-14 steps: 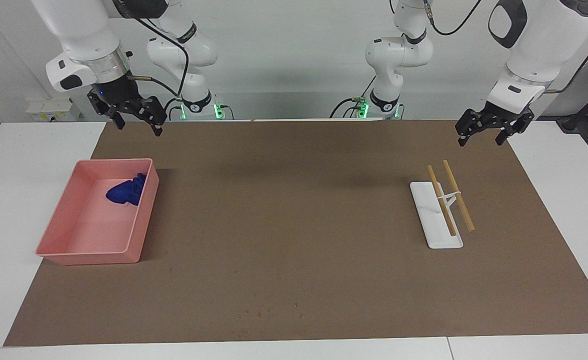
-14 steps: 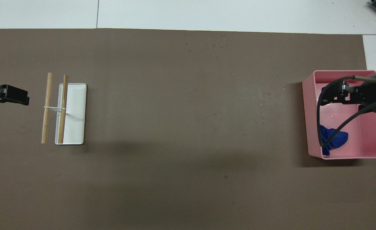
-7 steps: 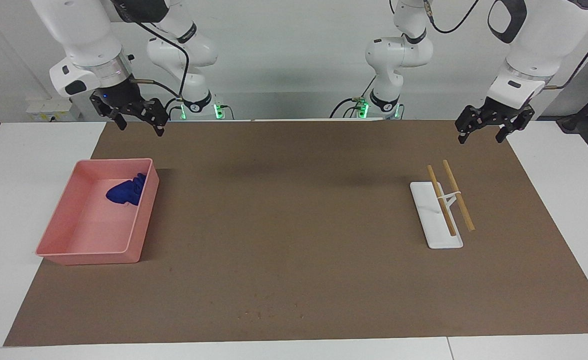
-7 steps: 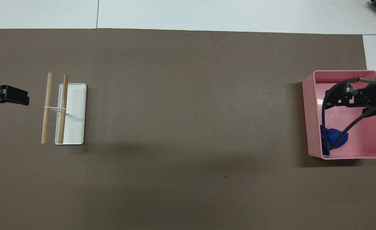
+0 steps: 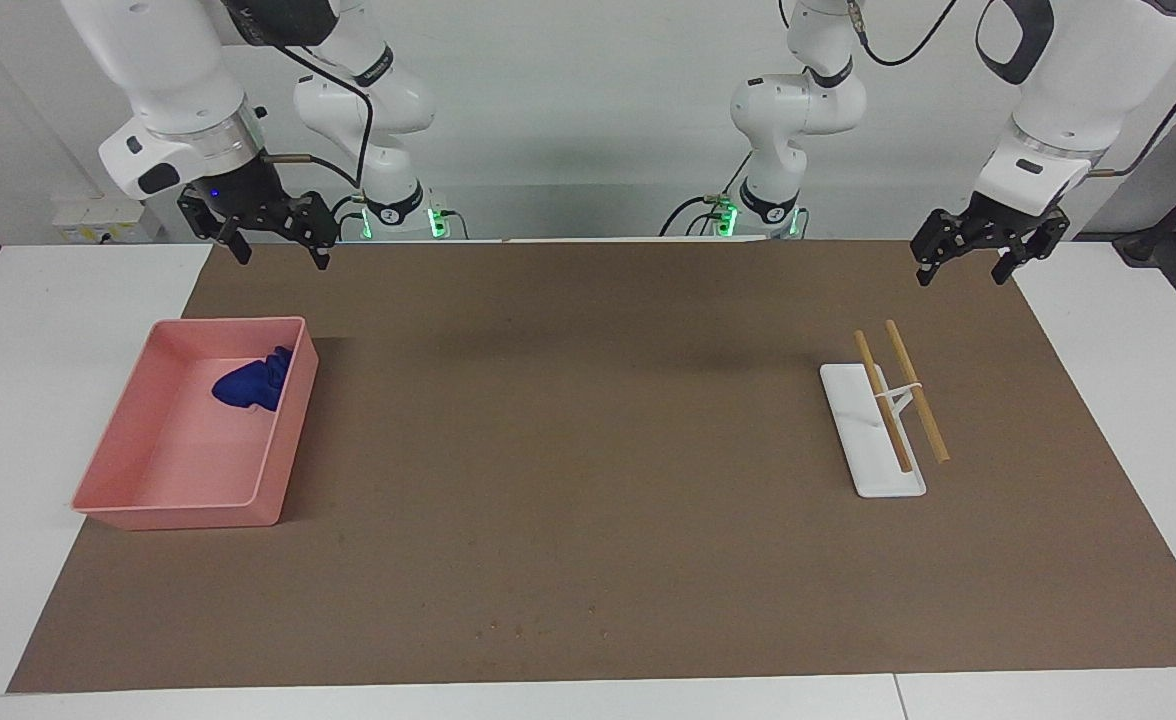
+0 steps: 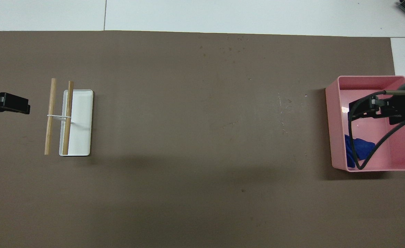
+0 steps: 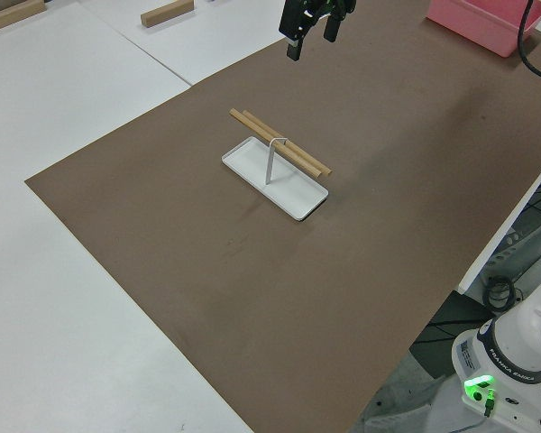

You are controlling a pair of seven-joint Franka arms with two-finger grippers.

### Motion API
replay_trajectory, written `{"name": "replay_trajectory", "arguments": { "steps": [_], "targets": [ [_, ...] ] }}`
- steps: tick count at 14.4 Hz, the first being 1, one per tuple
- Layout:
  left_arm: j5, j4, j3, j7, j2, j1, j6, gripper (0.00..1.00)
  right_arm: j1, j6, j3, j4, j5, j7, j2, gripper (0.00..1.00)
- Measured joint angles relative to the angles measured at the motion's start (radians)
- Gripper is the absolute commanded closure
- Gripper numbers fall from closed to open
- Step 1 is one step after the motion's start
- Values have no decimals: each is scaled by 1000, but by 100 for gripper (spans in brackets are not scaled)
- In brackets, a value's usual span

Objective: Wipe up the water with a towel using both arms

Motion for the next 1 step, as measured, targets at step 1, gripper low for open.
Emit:
{"name": "replay_trajectory", "arguments": {
  "steps": [1],
  "targets": [
    [0,0,0,0,0,0,0,0,0,0,0,0,0,0,0,0]
  ]
}}
